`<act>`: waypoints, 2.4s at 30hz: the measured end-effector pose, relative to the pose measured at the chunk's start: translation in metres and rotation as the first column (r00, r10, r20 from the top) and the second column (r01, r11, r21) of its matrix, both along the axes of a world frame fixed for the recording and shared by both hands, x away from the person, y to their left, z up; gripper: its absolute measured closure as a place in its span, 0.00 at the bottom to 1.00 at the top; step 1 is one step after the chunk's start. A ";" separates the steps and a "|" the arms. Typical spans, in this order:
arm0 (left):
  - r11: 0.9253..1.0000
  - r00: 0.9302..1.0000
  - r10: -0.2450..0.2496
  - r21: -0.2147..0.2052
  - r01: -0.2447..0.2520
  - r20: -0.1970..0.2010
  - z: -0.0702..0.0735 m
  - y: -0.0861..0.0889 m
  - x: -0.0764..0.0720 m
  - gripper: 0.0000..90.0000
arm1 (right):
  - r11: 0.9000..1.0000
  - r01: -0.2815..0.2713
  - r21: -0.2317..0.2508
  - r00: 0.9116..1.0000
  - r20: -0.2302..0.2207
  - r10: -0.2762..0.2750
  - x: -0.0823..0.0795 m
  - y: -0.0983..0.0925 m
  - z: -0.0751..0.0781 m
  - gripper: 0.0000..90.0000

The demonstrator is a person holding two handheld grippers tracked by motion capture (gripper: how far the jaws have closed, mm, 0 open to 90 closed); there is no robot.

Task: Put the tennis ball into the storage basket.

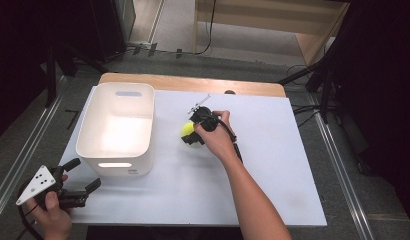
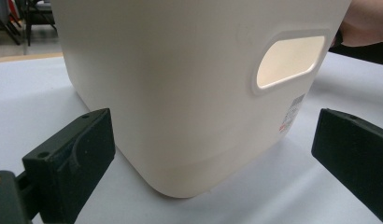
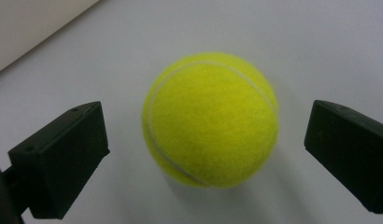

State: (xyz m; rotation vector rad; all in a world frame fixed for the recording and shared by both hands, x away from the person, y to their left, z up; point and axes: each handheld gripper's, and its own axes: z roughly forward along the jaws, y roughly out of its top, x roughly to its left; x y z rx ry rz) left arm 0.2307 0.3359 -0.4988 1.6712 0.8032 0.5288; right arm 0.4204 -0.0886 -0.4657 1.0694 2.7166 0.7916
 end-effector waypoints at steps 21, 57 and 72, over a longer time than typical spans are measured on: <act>1.000 1.000 -0.001 0.000 0.001 -0.002 0.000 0.000 0.000 0.00 | 1.000 0.015 -0.025 0.999 -0.045 -0.017 0.006 0.009 -0.013 0.15; 1.000 1.000 -0.001 0.000 0.001 0.000 0.000 0.000 0.000 0.00 | 0.998 -0.053 0.039 0.999 0.013 0.053 -0.007 0.007 0.025 0.25; 1.000 1.000 -0.003 0.000 0.003 -0.001 0.000 0.000 0.000 0.00 | 0.992 -0.108 0.068 0.993 0.043 0.106 -0.019 0.018 0.047 0.25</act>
